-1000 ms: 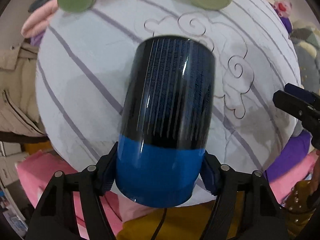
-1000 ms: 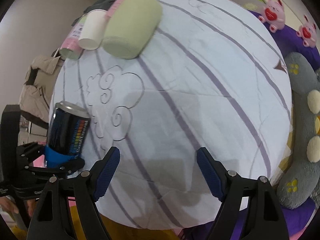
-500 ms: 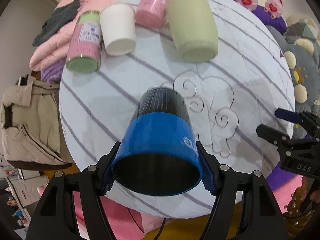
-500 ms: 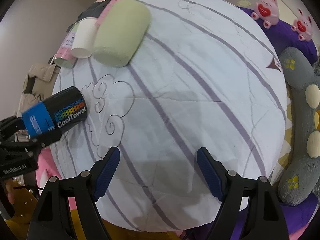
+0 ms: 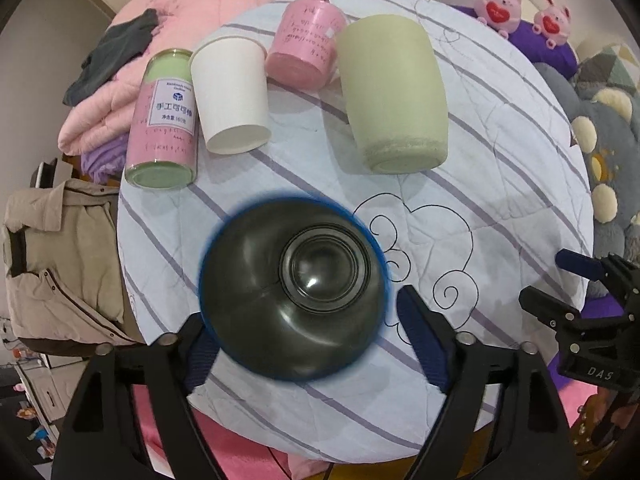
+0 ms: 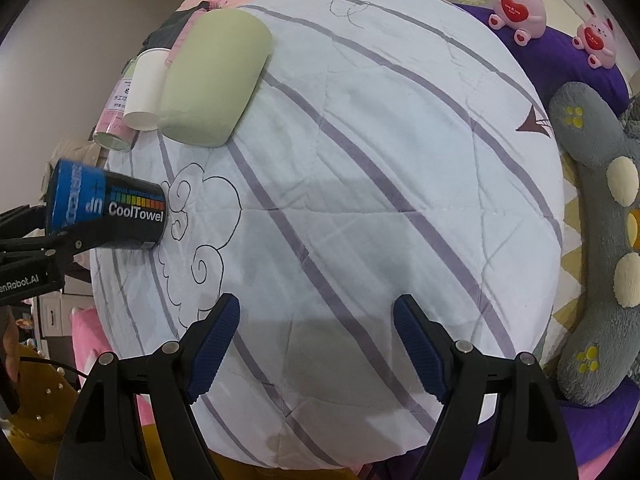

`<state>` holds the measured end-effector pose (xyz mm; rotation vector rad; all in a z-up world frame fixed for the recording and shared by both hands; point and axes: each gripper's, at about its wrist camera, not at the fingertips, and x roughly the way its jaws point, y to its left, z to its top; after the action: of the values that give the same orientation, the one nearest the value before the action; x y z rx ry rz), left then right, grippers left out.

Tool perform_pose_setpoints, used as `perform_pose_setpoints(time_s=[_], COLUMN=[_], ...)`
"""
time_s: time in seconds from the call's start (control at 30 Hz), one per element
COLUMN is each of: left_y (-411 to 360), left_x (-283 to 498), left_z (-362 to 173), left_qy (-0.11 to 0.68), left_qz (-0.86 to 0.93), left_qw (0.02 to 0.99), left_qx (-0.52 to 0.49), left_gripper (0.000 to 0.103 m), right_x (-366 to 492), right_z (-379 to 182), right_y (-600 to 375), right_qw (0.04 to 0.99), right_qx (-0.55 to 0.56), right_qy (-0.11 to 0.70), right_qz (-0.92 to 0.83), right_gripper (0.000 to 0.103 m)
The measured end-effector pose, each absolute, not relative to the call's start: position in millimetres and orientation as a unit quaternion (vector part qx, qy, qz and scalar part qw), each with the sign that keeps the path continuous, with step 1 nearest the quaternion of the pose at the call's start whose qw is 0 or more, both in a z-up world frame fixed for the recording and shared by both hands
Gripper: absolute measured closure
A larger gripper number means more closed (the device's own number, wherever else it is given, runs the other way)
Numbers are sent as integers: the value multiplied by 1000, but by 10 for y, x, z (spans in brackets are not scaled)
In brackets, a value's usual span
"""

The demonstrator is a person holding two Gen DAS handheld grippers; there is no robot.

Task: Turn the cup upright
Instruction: 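Lower the can upright onto the cloth and open the left tool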

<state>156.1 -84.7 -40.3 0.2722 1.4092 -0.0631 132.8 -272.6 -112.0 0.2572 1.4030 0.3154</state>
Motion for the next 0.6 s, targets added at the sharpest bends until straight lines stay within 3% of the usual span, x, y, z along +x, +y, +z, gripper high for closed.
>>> perform_pose_setpoints(time_s=[0.6], left_y=[-734], left_x=[1054], left_z=[1], left_qy=[565], left_qz=[-46], left_qw=[817], left_qx=[105], left_gripper=[14], right_x=[1003], right_z=[-624], right_y=[-2718], right_qw=[789], right_qx=[114], right_qy=[590], right_qz=[126], right_gripper=[22])
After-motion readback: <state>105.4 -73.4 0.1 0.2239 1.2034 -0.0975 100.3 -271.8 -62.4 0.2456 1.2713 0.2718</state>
